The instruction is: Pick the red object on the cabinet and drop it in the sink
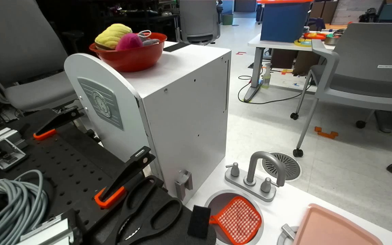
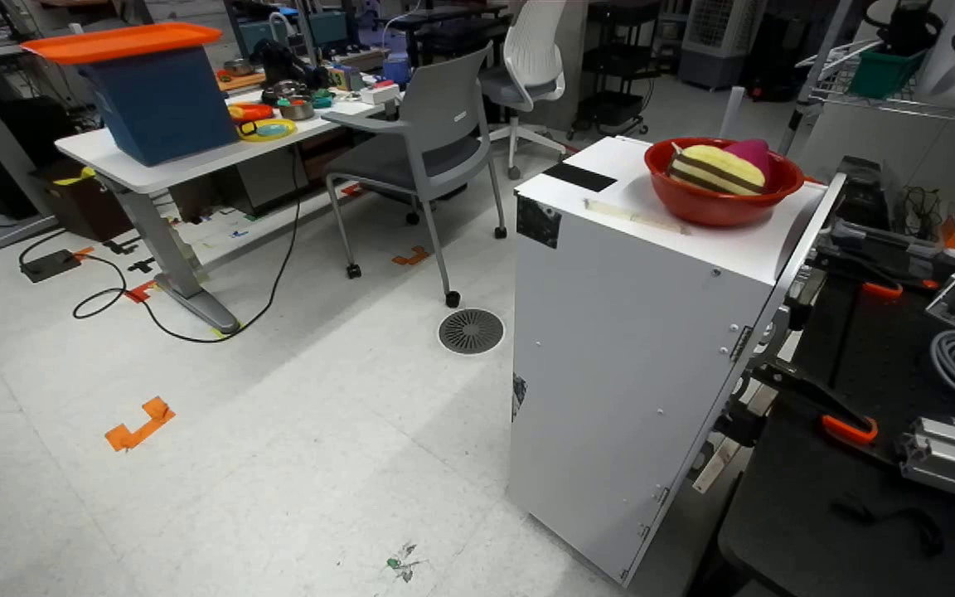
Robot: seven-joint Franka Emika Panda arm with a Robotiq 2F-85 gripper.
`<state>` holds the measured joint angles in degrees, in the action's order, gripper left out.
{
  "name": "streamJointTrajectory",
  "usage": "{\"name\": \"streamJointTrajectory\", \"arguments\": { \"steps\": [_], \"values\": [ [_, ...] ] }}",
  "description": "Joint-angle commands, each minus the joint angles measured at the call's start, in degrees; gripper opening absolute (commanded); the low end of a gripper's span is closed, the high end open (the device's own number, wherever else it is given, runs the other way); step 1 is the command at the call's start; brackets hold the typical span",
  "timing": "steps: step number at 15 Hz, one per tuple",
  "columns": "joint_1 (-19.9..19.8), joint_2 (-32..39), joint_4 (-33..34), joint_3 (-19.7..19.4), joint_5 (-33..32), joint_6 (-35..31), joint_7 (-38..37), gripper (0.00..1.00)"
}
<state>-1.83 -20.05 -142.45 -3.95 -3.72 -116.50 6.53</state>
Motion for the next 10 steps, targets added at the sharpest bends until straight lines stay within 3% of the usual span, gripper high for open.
{"name": "streamJointTrajectory", "arguments": {
  "steps": [1,4,7,10],
  "values": [
    [-0.3,4.1,3.5,1.6,-3.1,-3.2,-2.5,1.00],
    [0.9,6.0,3.9,2.2,-2.3,-8.3,-0.2,1.00],
    [3.3,7.7,3.7,1.3,3.4,-12.4,6.7,1.00],
    [4.5,9.2,3.7,1.3,8.4,-12.6,11.7,1.00]
  ]
}}
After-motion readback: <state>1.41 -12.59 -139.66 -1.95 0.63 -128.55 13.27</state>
